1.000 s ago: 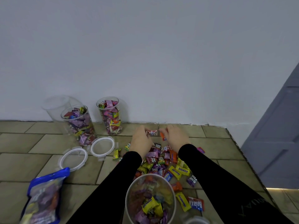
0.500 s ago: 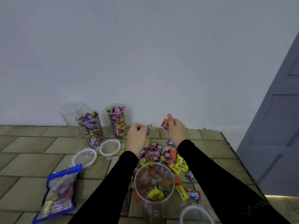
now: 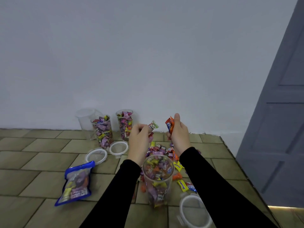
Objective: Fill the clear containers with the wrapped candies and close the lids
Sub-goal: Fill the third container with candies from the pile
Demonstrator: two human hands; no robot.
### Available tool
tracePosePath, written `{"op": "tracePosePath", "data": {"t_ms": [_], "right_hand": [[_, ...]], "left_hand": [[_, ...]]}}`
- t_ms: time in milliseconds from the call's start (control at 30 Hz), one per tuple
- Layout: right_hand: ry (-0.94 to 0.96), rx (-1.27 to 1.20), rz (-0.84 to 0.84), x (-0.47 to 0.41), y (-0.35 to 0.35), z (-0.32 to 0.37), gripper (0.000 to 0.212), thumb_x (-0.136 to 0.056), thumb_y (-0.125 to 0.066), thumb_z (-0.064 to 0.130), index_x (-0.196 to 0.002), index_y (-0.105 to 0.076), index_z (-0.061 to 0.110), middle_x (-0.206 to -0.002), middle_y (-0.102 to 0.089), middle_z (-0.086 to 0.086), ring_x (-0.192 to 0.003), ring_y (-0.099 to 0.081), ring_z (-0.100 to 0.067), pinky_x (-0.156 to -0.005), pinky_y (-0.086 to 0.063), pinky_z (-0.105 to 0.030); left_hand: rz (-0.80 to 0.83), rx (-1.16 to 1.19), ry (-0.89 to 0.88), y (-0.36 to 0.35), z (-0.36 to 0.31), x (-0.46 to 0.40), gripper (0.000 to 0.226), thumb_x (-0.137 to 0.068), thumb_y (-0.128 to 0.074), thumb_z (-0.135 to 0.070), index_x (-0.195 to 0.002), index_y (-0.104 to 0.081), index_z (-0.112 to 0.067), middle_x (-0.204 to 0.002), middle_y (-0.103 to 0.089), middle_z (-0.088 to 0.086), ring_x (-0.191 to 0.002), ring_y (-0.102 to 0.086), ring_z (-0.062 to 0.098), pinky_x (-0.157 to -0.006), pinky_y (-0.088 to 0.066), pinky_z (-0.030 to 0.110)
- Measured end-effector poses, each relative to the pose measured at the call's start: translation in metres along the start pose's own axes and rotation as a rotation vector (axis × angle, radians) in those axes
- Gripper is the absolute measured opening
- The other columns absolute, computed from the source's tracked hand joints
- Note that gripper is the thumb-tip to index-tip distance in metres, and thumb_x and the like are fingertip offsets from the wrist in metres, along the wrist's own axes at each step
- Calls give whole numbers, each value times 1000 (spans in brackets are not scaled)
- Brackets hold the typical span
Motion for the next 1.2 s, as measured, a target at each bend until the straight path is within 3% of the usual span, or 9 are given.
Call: {"op": "tracePosePath", "data": {"t_ms": [100,233,333,533,667,867,1100,1200], "right_hand": [[11,-46,12,19,1,3,48,-101,-32,49,-71,-45,14,-57,-36,-2,-47,-37,-15,-42,-34,-23],[22,-66,-5,38,1,4,49,-100,-31,52,-71,-43,14,-58,-36,-5,-46,-38,-15,-50,-35,-29],[24,-103,-2,49,0,3,49,-99,-30,53,-73,-42,14,-58,-35,-5,-44,-37,-13,-50,-33,-30],[3,-102,-26,62,-4,-3,44,-100,-32,51,-71,-45,20,-60,-39,5,-55,-41,-13,-48,-35,-22],[-37,-122,-48,62,-2,-5,45,-98,-32,54,-75,-47,18,-61,-38,1,-54,-41,-14,-46,-36,-23],[-46,-111,-49,61,-2,-7,41,-98,-31,55,-77,-46,24,-65,-44,5,-58,-44,-12,-50,-37,-20],[-32,-104,-48,62,-3,-6,42,-98,-32,55,-75,-47,23,-64,-42,2,-60,-42,-13,-51,-36,-22],[-28,-103,-46,62,-3,-6,45,-98,-32,55,-73,-47,21,-63,-39,2,-59,-40,-14,-51,-35,-24]], "left_hand": [[19,26,-25,7,0,20,14,-95,-45,-7,-81,-43,-9,-75,-41,-3,-63,-39,9,-46,-36,5],[-22,59,-53,13,8,38,18,-94,-44,-5,-78,-42,-11,-74,-41,-5,-59,-40,3,-61,-40,13],[-86,55,-140,15,11,49,17,-93,-44,1,-78,-45,-8,-72,-39,-3,-55,-37,0,-50,-34,8],[-67,37,-229,17,18,60,25,-90,-42,8,-70,-39,-8,-65,-33,-2,-54,-30,3,-49,-28,11],[-41,44,-251,15,25,60,30,-87,-41,12,-67,-36,-9,-56,-32,-13,-54,-28,3,-49,-27,12],[14,63,-299,15,34,55,10,-72,-45,-6,-65,-38,-9,-54,-34,-12,-53,-28,7,-49,-23,19],[34,53,-327,15,37,53,19,-69,-49,-4,-67,-33,-13,-59,-28,-13,-56,-23,9,-50,-20,23],[36,81,-367,16,38,55,17,-69,-49,-2,-73,-35,-11,-64,-34,-8,-60,-28,11,-54,-26,21]]}}
Point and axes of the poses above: each hand's wrist, its own x-axis away from the middle knuckle, its own y-axis out of the back of the hand, z = x × y, the point moved 1 cm from there along -x, towards the middle knuckle
